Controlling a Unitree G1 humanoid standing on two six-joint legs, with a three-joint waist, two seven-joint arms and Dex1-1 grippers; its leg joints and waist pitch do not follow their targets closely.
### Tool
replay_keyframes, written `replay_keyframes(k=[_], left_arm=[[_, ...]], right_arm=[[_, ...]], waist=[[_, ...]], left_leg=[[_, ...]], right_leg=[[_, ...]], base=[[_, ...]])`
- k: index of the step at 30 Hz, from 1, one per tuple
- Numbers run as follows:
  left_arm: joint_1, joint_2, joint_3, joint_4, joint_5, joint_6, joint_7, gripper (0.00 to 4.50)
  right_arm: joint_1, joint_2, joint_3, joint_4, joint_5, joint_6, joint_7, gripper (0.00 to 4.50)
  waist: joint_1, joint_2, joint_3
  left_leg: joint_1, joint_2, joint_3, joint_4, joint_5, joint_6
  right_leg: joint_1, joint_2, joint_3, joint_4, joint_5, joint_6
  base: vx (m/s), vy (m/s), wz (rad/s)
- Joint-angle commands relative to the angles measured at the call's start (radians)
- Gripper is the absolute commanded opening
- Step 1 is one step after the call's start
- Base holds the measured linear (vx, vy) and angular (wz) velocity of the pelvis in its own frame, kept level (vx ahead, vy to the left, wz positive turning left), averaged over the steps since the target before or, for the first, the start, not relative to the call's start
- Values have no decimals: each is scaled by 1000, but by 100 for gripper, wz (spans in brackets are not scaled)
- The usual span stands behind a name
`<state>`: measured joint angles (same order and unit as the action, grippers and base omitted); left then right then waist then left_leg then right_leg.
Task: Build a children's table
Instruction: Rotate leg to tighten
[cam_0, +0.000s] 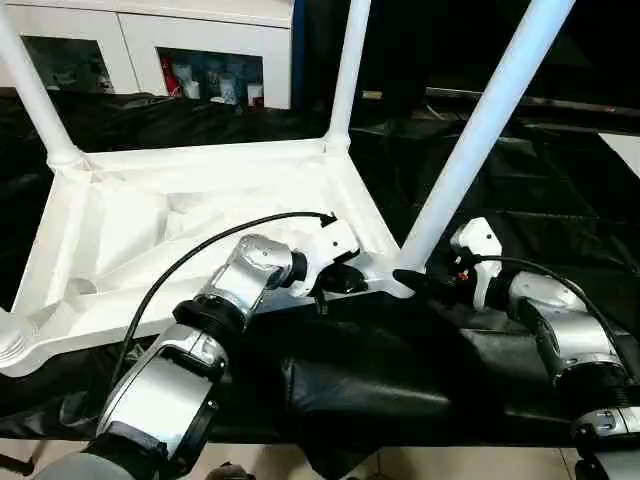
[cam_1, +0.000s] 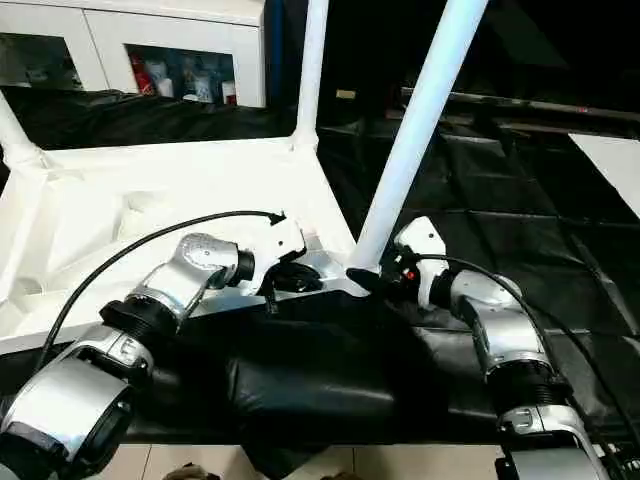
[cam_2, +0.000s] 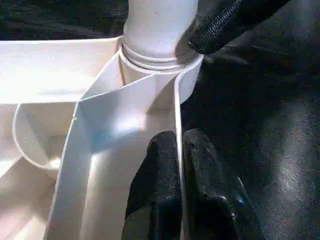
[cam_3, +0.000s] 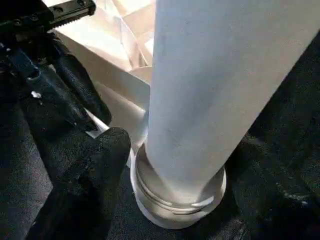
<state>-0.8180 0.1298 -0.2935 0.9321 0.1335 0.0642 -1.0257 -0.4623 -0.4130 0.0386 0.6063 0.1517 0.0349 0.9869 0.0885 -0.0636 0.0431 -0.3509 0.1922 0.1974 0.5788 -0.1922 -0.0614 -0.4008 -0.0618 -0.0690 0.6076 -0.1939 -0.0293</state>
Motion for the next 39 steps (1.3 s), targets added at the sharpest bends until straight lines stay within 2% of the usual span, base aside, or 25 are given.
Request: replay_keyframes(k=[1, 4, 5, 6, 8, 11, 12, 19, 21, 24, 27, 28, 29, 30, 31, 32, 33, 34, 35, 36, 38, 39], left_arm=[[4, 25, -25, 12, 26, 36, -10, 6], [18, 43, -45, -15, 30, 52, -61, 2], [20, 44, -47, -18, 30, 53, -66, 2], [27, 50, -52, -30, 28, 57, -86, 2], [43, 60, -61, -55, 21, 66, -132, 2], [55, 67, -62, -74, 14, 69, -157, 2], [62, 73, -62, -90, 7, 74, -165, 0], [78, 89, -51, -123, -5, 84, -172, 0], [78, 88, -47, -122, -5, 82, -165, 0], [65, 70, -21, -92, -3, 77, -81, 0], [51, 52, -4, -63, -1, 73, -14, 0], [36, 25, 15, -30, 3, 69, 89, 0], [36, 25, 15, -30, 3, 69, 89, 0], [25, -6, 30, -8, 2, 66, 173, 0], [15, -42, 41, 10, 0, 58, 235, 0], [13, -61, 42, 14, -1, 51, 251, 0], [13, -66, 42, 14, -2, 48, 253, 0], [12, -83, 36, 17, -2, 39, 248, 0], [11, -93, 30, 19, -2, 32, 237, 0], [10, -95, 28, 22, -1, 24, 235, 0], [7, -95, 23, 30, 1, 3, 228, 0], [7, -95, 23, 31, 1, 2, 227, 0]], right_arm=[[0, -9, 19, -22, 8, -18, 44, 318], [-5, -10, 23, -9, -2, -24, 44, 318], [-6, -9, 24, -8, -3, -25, 44, 318], [-8, -8, 26, -3, -7, -28, 44, 318], [-13, -4, 30, 8, -13, -34, 43, 318], [-16, -1, 30, 15, -8, -33, 56, 318], [-15, 0, 31, 16, -3, -31, 67, 301], [0, 5, 37, 9, 13, -19, 92, 252], [4, 7, 38, 6, 14, -17, 92, 222], [36, 33, 38, -13, 11, 7, 59, 213], [43, 55, 36, -3, -7, 21, -5, 205], [49, 102, 27, 21, -36, 34, -141, 205], [49, 102, 27, 21, -36, 34, -141, 204], [50, 163, 4, 42, -48, 49, -284, 203], [46, 231, -22, 66, -57, 66, -439, 200], [42, 269, -32, 75, -57, 78, -504, 200], [41, 279, -34, 77, -57, 81, -521, 200], [36, 315, -27, 80, -70, 84, -570, 200], [34, 335, -13, 78, -87, 80, -592, 200], [36, 347, -6, 68, -91, 77, -593, 200], [42, 359, 2, 48, -93, 66, -586, 200], [43, 359, 3, 46, -93, 64, -585, 235]], waist=[[2, -5, -53], [1, -6, -52], [1, -10, -52], [2, -7, -51], [2, -9, -51], [1, -6, -51], [3, -9, -51], [2, -5, -51], [2, -6, -51], [1, -2, -49], [1, -4, -46], [-1, 0, -42], [-3, 1, -40], [-4, 3, -40], [-8, 3, -40], [-16, 9, -38], [-16, 9, -38], [-24, 7, -39], [-25, 8, -40], [-29, 15, -43], [-33, 14, -41], [-33, 15, -41]], left_leg=[[3, 46, -22, -54, -143, 91], [2, 46, -22, -54, -144, 92], [3, 46, -21, -54, -144, 92], [3, 46, -22, -55, -148, 89], [3, 49, -23, -56, -146, 86], [4, 49, -22, -56, -146, 84], [3, 48, -22, -56, -144, 85], [3, 49, -22, -57, -145, 82], [3, 48, -22, -56, -143, 81], [5, 48, -22, -57, -153, 78], [8, 47, -23, -60, -191, 64], [10, 46, -25, -62, -225, 48], [11, 46, -26, -64, -240, 39], [17, 48, -30, -67, -264, 23], [19, 48, -32, -69, -287, 6], [15, 47, -39, -74, -315, -8], [15, 47, -39, -74, -315, -8], [11, 46, -44, -78, -332, -13], [14, 46, -43, -77, -336, -11], [18, 47, -42, -76, -337, -5], [14, 49, -40, -80, -334, 2], [16, 48, -39, -80, -342, 6]], right_leg=[[58, -92, 52, -79, -166, -214], [57, -92, 52, -80, -180, -213], [56, -91, 52, -80, -186, -210], [56, -92, 52, -81, -199, -208], [55, -93, 52, -80, -201, -209], [54, -92, 54, -79, -188, -215], [55, -92, 53, -77, -185, -215], [55, -92, 53, -76, -177, -219], [56, -92, 53, -76, -173, -218], [54, -90, 53, -79, -188, -213], [51, -93, 51, -90, -272, -192], [45, -92, 50, -101, -370, -161], [41, -92, 50, -103, -398, -152], [37, -95, 50, -110, -450, -137], [32, -92, 50, -111, -474, -124], [31, -96, 47, -114, -515, -109], [31, -96, 47, -114, -515, -109], [35, -95, 44, -117, -537, -86], [32, -97, 46, -120, -534, -84], [31, -98, 50, -121, -500, -94], [34, -94, 50, -118, -441, -110], [32, -94, 52, -118, -430, -114]], base=[[0, 0, 0], [0, 0, 0], [0, 0, 0], [0, 0, 0], [0, 0, 0], [0, 0, 0], [0, 0, 0], [0, 0, 0], [0, 0, 0], [0, 0, 0], [0, 0, 0], [0, 0, 0], [0, 0, 0], [0, 0, 0], [0, 0, 0], [0, 0, 0], [0, 0, 0], [0, 0, 0], [0, 0, 0], [0, 0, 0], [0, 0, 0], [0, 0, 0]])
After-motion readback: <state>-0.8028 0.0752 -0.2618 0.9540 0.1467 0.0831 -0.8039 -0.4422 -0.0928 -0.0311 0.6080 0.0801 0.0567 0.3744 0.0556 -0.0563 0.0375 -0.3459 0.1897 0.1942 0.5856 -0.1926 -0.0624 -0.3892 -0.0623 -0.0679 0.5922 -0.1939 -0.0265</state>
